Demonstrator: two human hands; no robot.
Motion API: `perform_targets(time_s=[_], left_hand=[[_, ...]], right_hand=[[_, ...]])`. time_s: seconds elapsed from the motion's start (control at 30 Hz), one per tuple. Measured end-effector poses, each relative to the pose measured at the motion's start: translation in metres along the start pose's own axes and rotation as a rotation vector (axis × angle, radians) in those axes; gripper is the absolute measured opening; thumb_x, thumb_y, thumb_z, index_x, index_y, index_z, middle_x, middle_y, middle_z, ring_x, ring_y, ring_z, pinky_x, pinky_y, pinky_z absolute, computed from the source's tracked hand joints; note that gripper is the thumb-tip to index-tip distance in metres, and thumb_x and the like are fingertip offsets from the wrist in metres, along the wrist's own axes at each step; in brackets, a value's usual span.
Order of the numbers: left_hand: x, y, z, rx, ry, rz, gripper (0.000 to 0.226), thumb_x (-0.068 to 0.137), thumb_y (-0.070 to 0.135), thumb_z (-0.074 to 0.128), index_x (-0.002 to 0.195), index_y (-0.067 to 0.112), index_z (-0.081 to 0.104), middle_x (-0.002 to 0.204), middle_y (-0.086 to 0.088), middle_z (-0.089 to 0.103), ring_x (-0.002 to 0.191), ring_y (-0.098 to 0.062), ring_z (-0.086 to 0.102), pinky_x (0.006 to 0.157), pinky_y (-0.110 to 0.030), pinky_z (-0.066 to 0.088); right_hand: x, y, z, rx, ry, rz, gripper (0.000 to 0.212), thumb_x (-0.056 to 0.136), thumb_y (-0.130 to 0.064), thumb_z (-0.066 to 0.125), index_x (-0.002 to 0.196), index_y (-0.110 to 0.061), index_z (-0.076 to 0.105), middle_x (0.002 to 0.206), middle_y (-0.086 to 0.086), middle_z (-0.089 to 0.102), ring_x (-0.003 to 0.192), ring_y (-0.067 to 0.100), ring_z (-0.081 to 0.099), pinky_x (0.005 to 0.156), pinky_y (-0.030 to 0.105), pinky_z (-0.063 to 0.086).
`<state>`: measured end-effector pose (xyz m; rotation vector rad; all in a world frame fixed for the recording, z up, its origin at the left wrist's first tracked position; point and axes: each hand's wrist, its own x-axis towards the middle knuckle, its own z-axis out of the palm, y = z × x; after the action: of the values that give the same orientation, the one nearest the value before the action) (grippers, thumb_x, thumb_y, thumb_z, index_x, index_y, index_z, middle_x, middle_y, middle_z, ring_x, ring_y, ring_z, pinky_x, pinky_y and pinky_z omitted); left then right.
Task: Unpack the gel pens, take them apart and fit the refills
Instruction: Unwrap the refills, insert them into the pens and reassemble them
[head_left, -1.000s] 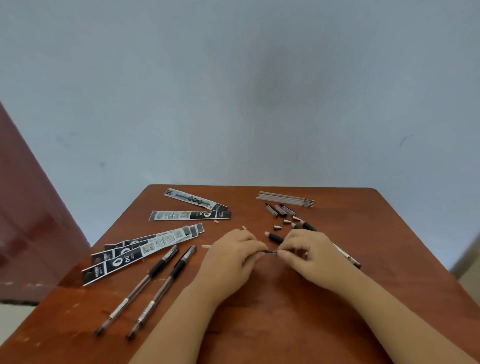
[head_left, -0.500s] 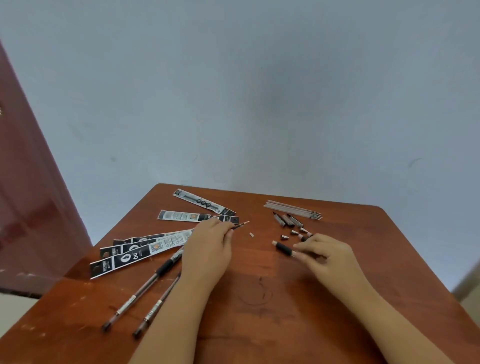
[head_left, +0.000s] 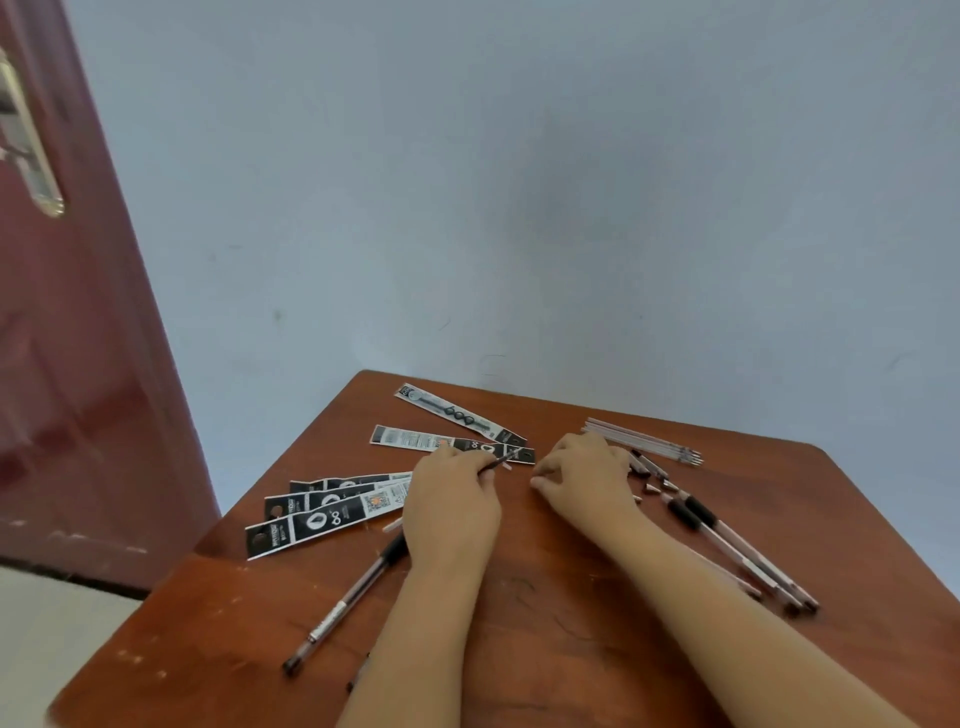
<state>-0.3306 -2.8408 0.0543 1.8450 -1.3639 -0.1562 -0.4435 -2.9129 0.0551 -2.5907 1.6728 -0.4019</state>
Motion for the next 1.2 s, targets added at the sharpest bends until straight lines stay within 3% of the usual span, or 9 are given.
perform_targets(time_s=[0.2, 0.5, 0.7, 0.8, 0.87, 1.0, 1.1, 1.2], left_hand=[[0.002, 0.000, -0.003, -0.026, -0.009, -0.011, 0.028, 0.092, 0.019, 0.045, 0.116, 0.022, 0.059, 0.115, -0.003, 0.056, 0.112, -0.018, 0.045, 0.089, -0.026, 0.035], [-0.005, 0.008, 0.003, 0.040, -0.033, 0.085, 0.027, 0.092, 0.019, 0.045, 0.115, 0.020, 0.060, 0.108, -0.003, 0.058, 0.106, -0.018, 0.046, 0.086, -0.029, 0.039], [-0.013, 0.017, 0.010, 0.179, -0.056, 0.214, 0.029, 0.093, 0.023, 0.043, 0.119, 0.024, 0.056, 0.110, 0.002, 0.058, 0.107, -0.016, 0.047, 0.090, -0.028, 0.037], [-0.017, 0.018, 0.015, 0.175, -0.011, 0.327, 0.019, 0.084, 0.016, 0.058, 0.100, 0.020, 0.068, 0.090, 0.000, 0.067, 0.093, -0.023, 0.054, 0.078, -0.032, 0.040], [-0.018, 0.018, 0.016, 0.134, 0.025, 0.368, 0.012, 0.077, 0.012, 0.067, 0.087, 0.017, 0.072, 0.073, 0.000, 0.068, 0.079, -0.023, 0.055, 0.069, -0.029, 0.037], [-0.019, 0.025, 0.012, -0.161, 0.008, 0.249, 0.015, 0.082, 0.012, 0.062, 0.095, 0.012, 0.070, 0.068, 0.015, 0.056, 0.069, -0.006, 0.046, 0.067, -0.021, 0.038], [-0.020, 0.031, 0.012, -0.323, 0.025, 0.151, 0.018, 0.081, 0.010, 0.064, 0.098, 0.013, 0.069, 0.069, 0.020, 0.053, 0.067, 0.002, 0.048, 0.062, -0.006, 0.039], [-0.021, 0.035, 0.013, -0.454, 0.050, 0.048, 0.014, 0.081, 0.009, 0.063, 0.092, 0.019, 0.064, 0.071, 0.017, 0.054, 0.068, 0.001, 0.050, 0.060, 0.000, 0.040]], right_hand=[[-0.002, -0.002, 0.008, -0.128, 0.022, -0.065, 0.030, 0.092, -0.031, 0.041, 0.113, -0.024, 0.060, 0.120, -0.003, 0.054, 0.116, 0.019, 0.037, 0.096, 0.038, 0.024], [-0.031, 0.037, -0.025, -0.043, 0.119, -0.009, 0.029, 0.089, -0.035, 0.044, 0.109, -0.024, 0.061, 0.117, -0.005, 0.058, 0.115, 0.016, 0.041, 0.095, 0.031, 0.028], [-0.069, 0.065, -0.040, -0.174, -0.030, 0.062, 0.036, 0.088, -0.043, 0.041, 0.117, -0.026, 0.053, 0.116, -0.004, 0.056, 0.113, 0.017, 0.042, 0.092, 0.034, 0.032], [-0.076, 0.067, -0.032, -0.144, -0.046, 0.047, 0.031, 0.090, -0.036, 0.041, 0.116, -0.025, 0.052, 0.122, -0.004, 0.053, 0.116, 0.017, 0.042, 0.094, 0.033, 0.032], [-0.077, 0.069, -0.030, -0.071, -0.030, 0.034, 0.029, 0.091, -0.030, 0.042, 0.118, -0.026, 0.052, 0.122, -0.004, 0.052, 0.116, 0.015, 0.043, 0.094, 0.030, 0.033], [-0.084, 0.077, -0.029, 0.180, 0.027, -0.029, 0.027, 0.089, -0.024, 0.048, 0.115, -0.021, 0.058, 0.103, -0.003, 0.056, 0.095, 0.011, 0.049, 0.081, 0.019, 0.036], [-0.088, 0.079, -0.034, 0.301, 0.124, -0.067, 0.023, 0.086, -0.018, 0.053, 0.107, -0.015, 0.063, 0.085, -0.005, 0.049, 0.075, 0.006, 0.043, 0.067, 0.015, 0.032], [-0.088, 0.076, -0.038, 0.357, 0.208, -0.081, 0.023, 0.084, -0.014, 0.057, 0.105, -0.012, 0.064, 0.082, -0.005, 0.049, 0.075, 0.008, 0.044, 0.064, 0.013, 0.031]])
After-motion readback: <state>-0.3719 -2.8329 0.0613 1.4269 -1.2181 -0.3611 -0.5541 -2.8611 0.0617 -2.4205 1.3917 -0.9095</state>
